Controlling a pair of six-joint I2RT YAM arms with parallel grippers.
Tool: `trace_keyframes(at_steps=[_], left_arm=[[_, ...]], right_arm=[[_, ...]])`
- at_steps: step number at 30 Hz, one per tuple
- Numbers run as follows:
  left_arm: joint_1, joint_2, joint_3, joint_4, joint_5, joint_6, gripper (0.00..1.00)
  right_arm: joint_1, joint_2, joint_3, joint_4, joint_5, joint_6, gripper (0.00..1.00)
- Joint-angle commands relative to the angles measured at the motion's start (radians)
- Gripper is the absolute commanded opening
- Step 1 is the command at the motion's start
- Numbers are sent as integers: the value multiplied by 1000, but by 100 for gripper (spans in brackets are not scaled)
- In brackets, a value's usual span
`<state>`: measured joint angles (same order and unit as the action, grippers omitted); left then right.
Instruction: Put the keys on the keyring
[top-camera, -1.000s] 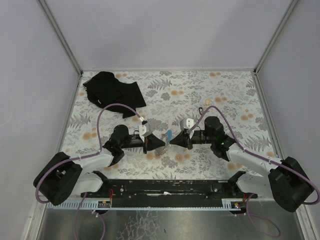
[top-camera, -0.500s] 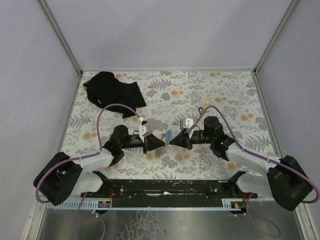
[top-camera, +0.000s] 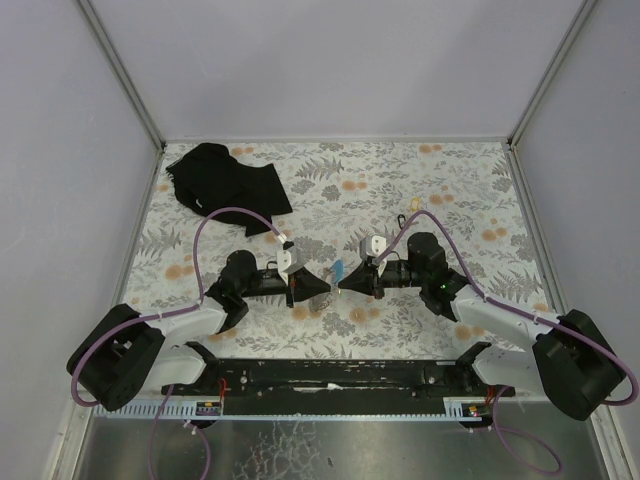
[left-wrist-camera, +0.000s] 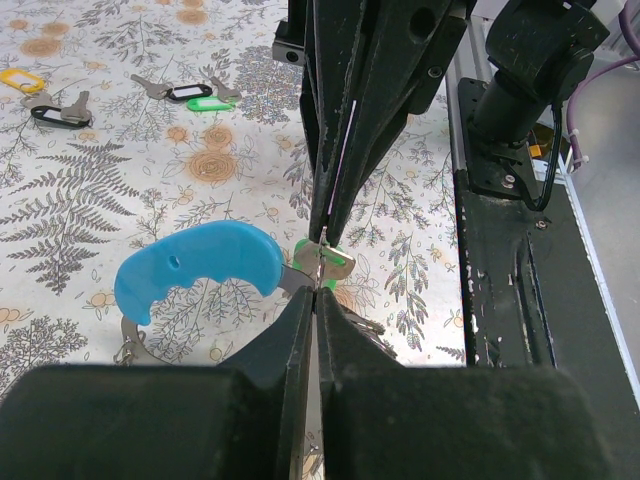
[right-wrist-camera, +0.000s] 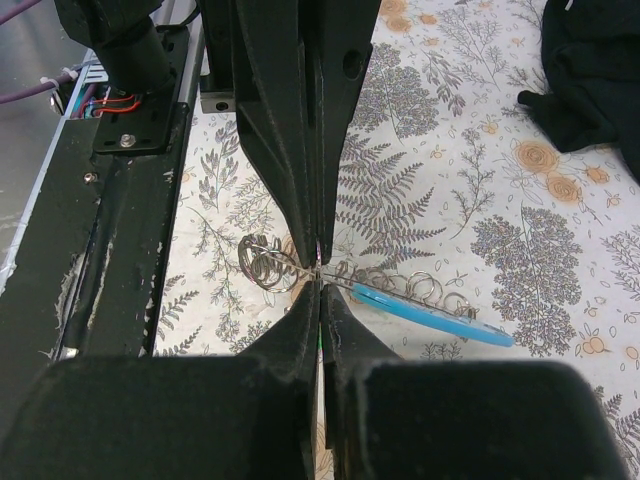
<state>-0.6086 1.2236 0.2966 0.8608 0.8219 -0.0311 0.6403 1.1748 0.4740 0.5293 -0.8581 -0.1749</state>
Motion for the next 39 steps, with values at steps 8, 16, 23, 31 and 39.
trace_keyframes(at_steps=[8, 16, 23, 31, 39], left_arm=[[1, -8, -7, 71, -12, 1, 0], [1, -9, -7, 63, -18, 7, 0], [1, -8, -6, 62, -19, 8, 0], [0, -4, -5, 70, -16, 3, 0], [0, -4, -7, 69, -18, 3, 0]], right_arm=[[-1, -24, 24, 15, 1, -13, 0], [-1, -33, 23, 12, 6, -15, 0], [-1, -36, 20, 20, 8, -15, 0], [-1, -22, 23, 40, -30, 2, 0], [-1, -32, 14, 41, -7, 2, 0]])
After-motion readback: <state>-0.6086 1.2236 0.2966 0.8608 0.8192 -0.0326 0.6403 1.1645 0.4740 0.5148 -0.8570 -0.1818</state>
